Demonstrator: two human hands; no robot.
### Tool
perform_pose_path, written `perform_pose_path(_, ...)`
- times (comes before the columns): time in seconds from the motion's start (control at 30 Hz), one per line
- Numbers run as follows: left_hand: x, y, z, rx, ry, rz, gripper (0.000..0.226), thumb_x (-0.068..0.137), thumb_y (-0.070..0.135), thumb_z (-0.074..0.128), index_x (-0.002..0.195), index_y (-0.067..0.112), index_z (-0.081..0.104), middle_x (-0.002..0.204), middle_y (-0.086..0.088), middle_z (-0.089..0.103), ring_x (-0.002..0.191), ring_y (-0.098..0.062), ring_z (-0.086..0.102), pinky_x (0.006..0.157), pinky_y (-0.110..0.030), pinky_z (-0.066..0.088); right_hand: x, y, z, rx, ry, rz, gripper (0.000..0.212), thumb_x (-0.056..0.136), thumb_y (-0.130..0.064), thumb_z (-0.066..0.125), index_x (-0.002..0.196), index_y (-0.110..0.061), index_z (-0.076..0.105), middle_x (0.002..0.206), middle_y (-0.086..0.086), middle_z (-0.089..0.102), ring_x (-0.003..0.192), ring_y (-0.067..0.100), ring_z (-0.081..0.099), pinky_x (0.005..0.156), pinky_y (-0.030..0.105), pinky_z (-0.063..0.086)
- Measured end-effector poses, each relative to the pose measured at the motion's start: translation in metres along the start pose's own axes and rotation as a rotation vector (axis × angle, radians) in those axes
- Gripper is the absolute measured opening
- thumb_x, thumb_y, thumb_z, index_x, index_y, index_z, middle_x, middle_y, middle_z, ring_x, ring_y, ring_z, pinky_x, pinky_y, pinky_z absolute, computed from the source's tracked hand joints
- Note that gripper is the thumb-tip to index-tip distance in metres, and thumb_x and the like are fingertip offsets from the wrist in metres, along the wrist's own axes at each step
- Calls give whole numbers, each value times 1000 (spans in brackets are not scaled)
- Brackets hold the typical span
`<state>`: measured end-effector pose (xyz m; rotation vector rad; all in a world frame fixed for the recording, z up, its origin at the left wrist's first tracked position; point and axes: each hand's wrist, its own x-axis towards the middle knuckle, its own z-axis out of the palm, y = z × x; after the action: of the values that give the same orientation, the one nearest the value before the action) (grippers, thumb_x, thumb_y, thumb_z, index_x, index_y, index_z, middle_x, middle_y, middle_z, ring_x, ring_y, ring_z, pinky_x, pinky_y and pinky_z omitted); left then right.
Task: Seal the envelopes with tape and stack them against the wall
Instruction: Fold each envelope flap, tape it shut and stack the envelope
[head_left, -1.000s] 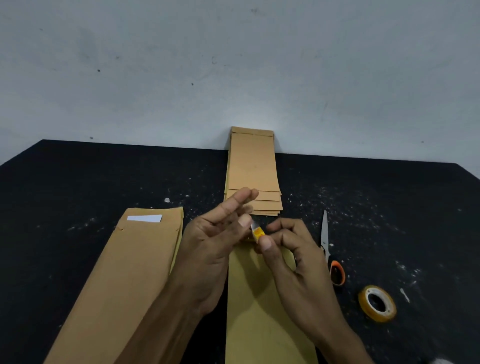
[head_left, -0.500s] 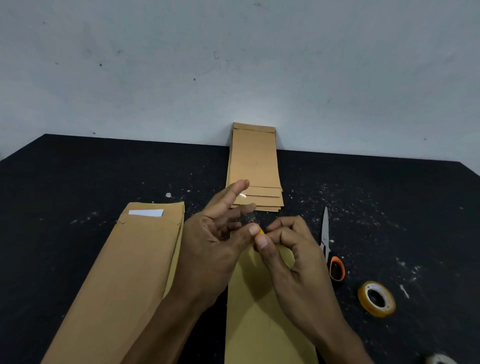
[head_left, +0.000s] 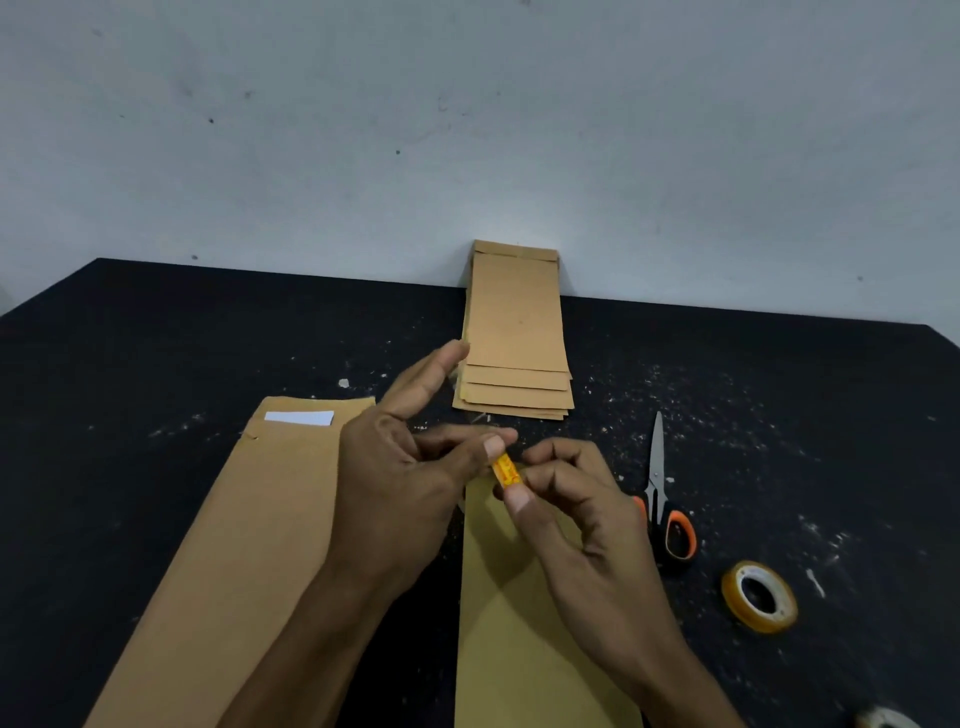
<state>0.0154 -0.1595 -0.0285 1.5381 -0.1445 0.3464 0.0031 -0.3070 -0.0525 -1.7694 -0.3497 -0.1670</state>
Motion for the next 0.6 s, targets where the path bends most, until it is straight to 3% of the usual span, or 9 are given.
perform_pose_path(0.13, 2, 1, -2, 14, 65, 43, 74, 75, -10, 76, 140, 15, 53, 131, -15, 63, 86, -11, 75, 80, -10, 53, 0, -1, 4, -16, -19, 14, 32, 88, -55, 54, 74, -32, 70, 102, -12, 55, 106, 12, 57, 83, 13, 44)
perform_pose_path(0.23, 3, 2, -5, 10, 92, 85, 75, 76, -9, 76, 142, 15, 50, 140, -4, 58, 87, -13, 75, 83, -21, 57, -1, 0, 7, -28, 5, 29, 41, 88, -61, 52, 67, -29, 69, 97, -11, 55, 101, 12, 58, 79, 16, 47)
perform_pose_path(0.33, 4, 1, -5, -23, 40, 78, 87, 74, -12, 76, 148, 18, 41, 148, -7, 50, 97, -13, 73, 84, -27, 59, 0, 2, 5, -47, 28, 20, 36, 87, -61, 53, 74, -32, 70, 98, -11, 55, 103, 13, 58, 82, 18, 48)
perform_pose_path(0.4, 4, 1, -2, -30, 3, 65, 96, 71, -16, 77, 151, 19, 36, 154, 7, 39, 103, -13, 71, 81, -30, 60, 0, 3, 3, -35, 19, 19, 33, 88, -60, 54, 79, -33, 71, 100, -11, 55, 104, 13, 58, 82, 19, 49)
perform_pose_path(0.6, 4, -1, 2, -6, -36, 22, 107, 66, -15, 82, 153, 19, 31, 152, 19, 35, 103, -13, 70, 80, -36, 62, -1, 1, -3, -43, 6, 34, 30, 94, -50, 60, 75, -29, 72, 100, -13, 57, 102, 11, 58, 78, 15, 49)
